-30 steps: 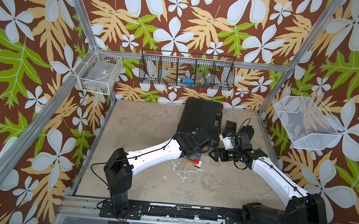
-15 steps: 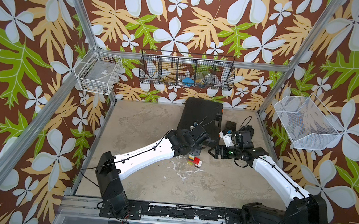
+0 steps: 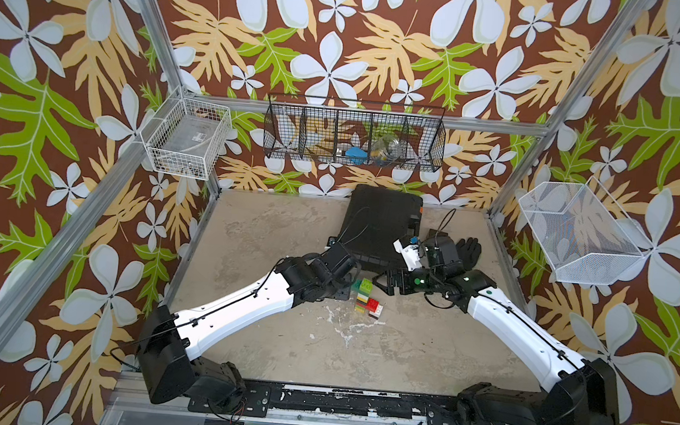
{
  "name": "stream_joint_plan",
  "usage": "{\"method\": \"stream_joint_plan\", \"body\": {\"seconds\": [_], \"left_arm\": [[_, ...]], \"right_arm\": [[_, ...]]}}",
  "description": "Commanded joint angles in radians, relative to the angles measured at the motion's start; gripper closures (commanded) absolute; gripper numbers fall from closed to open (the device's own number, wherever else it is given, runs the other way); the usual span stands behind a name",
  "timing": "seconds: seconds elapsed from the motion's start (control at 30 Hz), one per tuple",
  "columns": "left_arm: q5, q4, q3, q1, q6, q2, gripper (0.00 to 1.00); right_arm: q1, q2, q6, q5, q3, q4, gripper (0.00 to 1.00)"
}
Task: Assemble a giraffe with lego
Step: Assemble the lego brick with the lego brick.
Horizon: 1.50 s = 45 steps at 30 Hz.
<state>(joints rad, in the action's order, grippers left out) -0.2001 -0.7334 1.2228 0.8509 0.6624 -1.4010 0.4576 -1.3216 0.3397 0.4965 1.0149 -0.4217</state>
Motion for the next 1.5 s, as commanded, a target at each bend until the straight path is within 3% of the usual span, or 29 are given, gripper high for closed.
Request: {"method": "stream_joint_plan", "body": {"seconds": [0.0,0.4,1.13,1.47], "left_arm": [[0.036,0.014,-0.024,-0.025,0.001,0.017,0.42],[0.053,0.034,-0.072,-0.045,-0.017,0.028,0.42],[0.066,0.038,-0.092,-0.054,-0.020,0.041,0.42],[0.065,0.042,-0.086,-0.053,-0.027,0.031,0.42]], "right_arm": [[0.032,-0.022,0.030,-0.018,0.014,0.021,0.00],[0.040,-0.054,0.018,-0.060,-0.030,0.017,0.05],[0.039,-0.103,0.036,-0.059,0.019,0.060,0.05],[0.037,-0.093,0.007,-0.105,-0.054,0.044,0.05]]}}
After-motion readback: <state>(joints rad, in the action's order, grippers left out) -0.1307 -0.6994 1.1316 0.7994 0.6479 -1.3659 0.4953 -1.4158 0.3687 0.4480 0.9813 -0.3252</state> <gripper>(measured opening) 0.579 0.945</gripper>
